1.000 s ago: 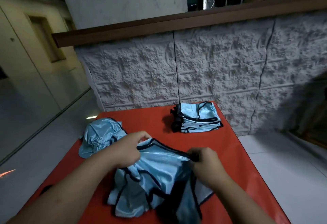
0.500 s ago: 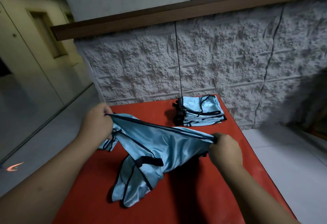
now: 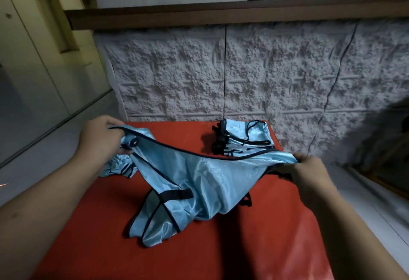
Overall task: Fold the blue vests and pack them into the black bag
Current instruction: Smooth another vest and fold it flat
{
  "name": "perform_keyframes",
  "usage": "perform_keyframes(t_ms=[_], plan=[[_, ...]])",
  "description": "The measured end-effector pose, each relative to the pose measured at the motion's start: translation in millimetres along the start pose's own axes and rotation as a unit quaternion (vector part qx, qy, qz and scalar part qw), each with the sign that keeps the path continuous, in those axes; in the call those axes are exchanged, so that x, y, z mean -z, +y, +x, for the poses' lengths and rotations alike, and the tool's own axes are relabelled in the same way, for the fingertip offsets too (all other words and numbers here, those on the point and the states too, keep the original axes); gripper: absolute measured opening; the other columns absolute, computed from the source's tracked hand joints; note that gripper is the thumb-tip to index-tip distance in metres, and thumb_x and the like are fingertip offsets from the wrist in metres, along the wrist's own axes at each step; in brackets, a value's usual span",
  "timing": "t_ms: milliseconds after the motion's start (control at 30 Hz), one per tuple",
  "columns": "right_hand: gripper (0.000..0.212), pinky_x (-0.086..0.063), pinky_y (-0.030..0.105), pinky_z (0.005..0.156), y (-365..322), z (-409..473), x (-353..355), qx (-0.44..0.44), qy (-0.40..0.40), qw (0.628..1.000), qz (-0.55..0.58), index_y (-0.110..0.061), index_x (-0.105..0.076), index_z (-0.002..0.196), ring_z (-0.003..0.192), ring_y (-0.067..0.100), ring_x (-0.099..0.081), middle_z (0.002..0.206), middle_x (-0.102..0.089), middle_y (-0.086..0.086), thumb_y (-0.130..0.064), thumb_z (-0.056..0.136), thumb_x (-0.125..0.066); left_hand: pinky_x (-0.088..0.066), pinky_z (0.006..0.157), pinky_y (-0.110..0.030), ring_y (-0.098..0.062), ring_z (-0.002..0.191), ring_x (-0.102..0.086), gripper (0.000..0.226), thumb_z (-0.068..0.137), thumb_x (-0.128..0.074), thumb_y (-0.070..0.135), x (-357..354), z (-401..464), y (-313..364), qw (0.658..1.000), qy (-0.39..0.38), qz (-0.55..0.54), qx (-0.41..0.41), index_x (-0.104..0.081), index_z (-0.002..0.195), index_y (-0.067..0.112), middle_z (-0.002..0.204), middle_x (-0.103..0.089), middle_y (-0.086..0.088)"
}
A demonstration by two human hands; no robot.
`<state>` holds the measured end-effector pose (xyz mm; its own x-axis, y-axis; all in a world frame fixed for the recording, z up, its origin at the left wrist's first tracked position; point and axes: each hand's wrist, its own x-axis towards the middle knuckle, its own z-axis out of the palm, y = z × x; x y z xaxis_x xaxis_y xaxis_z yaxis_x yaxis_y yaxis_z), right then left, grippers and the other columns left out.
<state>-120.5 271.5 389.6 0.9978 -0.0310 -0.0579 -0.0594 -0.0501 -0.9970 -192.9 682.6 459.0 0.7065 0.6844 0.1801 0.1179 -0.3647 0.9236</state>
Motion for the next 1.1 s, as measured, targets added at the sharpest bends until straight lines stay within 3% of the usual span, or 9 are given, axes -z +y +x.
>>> perform_keyframes(t_ms=[167,333,467,567,667,767,867,967,1100], plan=[[0.037,-0.055,0.039,0.074,-50,-18,0,0.081,-0.002,0.996,-0.037,-0.009,-0.078,0.089,0.074,0.03,-0.069,0.079,-0.076,0.017,0.021,0.073,-0.063,-0.061,0.064,-0.041,-0.032,0.074,-0.072,0.023,0.078,-0.064,-0.002,14,-21,19,0.998,-0.047,0.008,-0.032,-0.078,0.072,0.015,0.074,-0.075,-0.011],[0.034,-0.056,0.031,0.067,-119,-52,-22,0.17,-0.049,0.977,-0.117,-0.011,-0.078,0.087,0.071,0.016,-0.074,0.077,-0.078,0.004,0.016,0.078,-0.059,-0.056,0.065,-0.046,-0.039,0.079,-0.071,0.008,0.073,-0.069,0.01,33,-42,68,0.989,-0.116,0.051,-0.071,-0.076,0.077,0.009,0.077,-0.073,-0.018],[0.037,-0.055,0.04,0.055,-177,-82,-22,0.237,-0.029,0.963,-0.123,-0.016,-0.065,0.097,0.066,0.033,-0.07,0.08,-0.075,0.01,0.016,0.084,-0.051,-0.041,0.056,-0.036,-0.029,0.058,-0.059,0.021,0.073,-0.065,0.012,59,-50,116,0.984,-0.125,0.061,-0.114,-0.064,0.083,-0.006,0.074,-0.062,-0.031],[0.032,-0.041,0.027,0.044,-223,-108,-11,0.302,-0.01,0.94,-0.158,-0.013,-0.051,0.085,0.056,0.026,-0.055,0.079,-0.068,0.013,0.018,0.084,-0.051,-0.048,0.062,-0.035,-0.027,0.071,-0.066,0.017,0.08,-0.063,-0.002,89,-61,161,0.972,-0.108,0.11,-0.18,-0.077,0.087,0.004,0.08,-0.074,-0.014],[0.038,-0.038,0.03,0.045,-262,-124,-3,0.314,-0.006,0.925,-0.213,-0.011,-0.061,0.069,0.054,0.023,-0.052,0.067,-0.065,0.014,0.022,0.08,-0.044,-0.05,0.07,-0.032,-0.023,0.085,-0.067,0.029,0.083,-0.061,-0.009,117,-73,201,0.959,-0.069,0.146,-0.232,-0.077,0.094,0.012,0.095,-0.074,-0.004],[0.045,-0.039,0.031,0.046,-299,-139,5,0.308,-0.008,0.917,-0.255,-0.011,-0.073,0.066,0.052,0.025,-0.052,0.07,-0.071,0.019,0.02,0.082,-0.044,-0.052,0.068,-0.031,-0.025,0.078,-0.067,0.024,0.082,-0.065,-0.005,144,-77,232,0.953,-0.019,0.173,-0.248,-0.068,0.081,0.019,0.089,-0.074,-0.008],[0.046,-0.038,0.034,0.051,-328,-156,11,0.321,-0.028,0.903,-0.284,-0.016,-0.078,0.064,0.055,0.024,-0.048,0.071,-0.072,0.023,0.016,0.081,-0.05,-0.054,0.067,-0.03,-0.019,0.075,-0.066,0.024,0.077,-0.078,0.008,167,-81,259,0.934,0.015,0.246,-0.259,-0.068,0.066,0.028,0.081,-0.072,0.001],[0.044,-0.044,0.041,0.056,-348,-167,19,0.32,-0.066,0.905,-0.27,-0.016,-0.08,0.065,0.062,0.029,-0.055,0.072,-0.072,0.021,0.016,0.077,-0.052,-0.047,0.06,-0.025,-0.014,0.073,-0.063,0.018,0.073,-0.088,0.019,184,-84,276,0.926,0.012,0.283,-0.251,-0.074,0.067,0.028,0.079,-0.069,0.008],[0.049,-0.056,0.049,0.086,-351,-162,27,0.301,-0.107,0.926,-0.2,-0.01,-0.081,0.07,0.095,0.038,-0.069,0.085,-0.078,0.013,0.025,0.074,-0.048,-0.048,0.057,-0.024,-0.015,0.07,-0.065,0.013,0.072,-0.09,0.019,194,-80,283,0.928,-0.011,0.289,-0.233,-0.078,0.073,0.022,0.079,-0.069,0.005]])
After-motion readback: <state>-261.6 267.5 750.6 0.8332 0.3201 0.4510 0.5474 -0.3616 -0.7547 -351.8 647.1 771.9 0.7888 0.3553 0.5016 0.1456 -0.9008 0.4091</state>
